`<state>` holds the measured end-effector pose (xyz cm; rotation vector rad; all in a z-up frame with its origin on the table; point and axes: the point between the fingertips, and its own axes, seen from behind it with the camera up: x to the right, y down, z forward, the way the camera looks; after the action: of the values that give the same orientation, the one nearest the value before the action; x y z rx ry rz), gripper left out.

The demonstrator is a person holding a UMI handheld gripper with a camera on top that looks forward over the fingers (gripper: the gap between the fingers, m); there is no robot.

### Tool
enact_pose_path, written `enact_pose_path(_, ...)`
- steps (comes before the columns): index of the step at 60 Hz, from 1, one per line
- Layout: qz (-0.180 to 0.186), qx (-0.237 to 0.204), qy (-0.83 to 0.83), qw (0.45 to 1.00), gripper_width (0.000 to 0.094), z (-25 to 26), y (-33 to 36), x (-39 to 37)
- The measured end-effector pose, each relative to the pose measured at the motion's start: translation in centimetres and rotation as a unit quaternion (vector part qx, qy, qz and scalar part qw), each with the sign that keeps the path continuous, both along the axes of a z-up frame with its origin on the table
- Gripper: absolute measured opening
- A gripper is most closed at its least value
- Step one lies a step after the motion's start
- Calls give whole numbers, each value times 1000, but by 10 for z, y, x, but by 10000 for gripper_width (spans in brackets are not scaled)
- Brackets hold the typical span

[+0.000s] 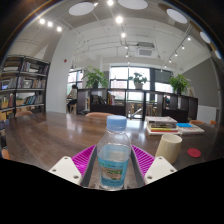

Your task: Pour water

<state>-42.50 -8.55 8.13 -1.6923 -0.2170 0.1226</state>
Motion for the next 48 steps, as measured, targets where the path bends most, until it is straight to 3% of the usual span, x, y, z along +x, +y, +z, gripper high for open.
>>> enact_pose_path(6,-11,4,9,1000,502,3,7,2)
enact_pose_path(23,-9,1,25,1000,280,0,9,2)
enact_pose_path(38,-29,4,42,999,276,2,19,15)
enact_pose_path(48,-35,-8,203,979,276,36,32,24)
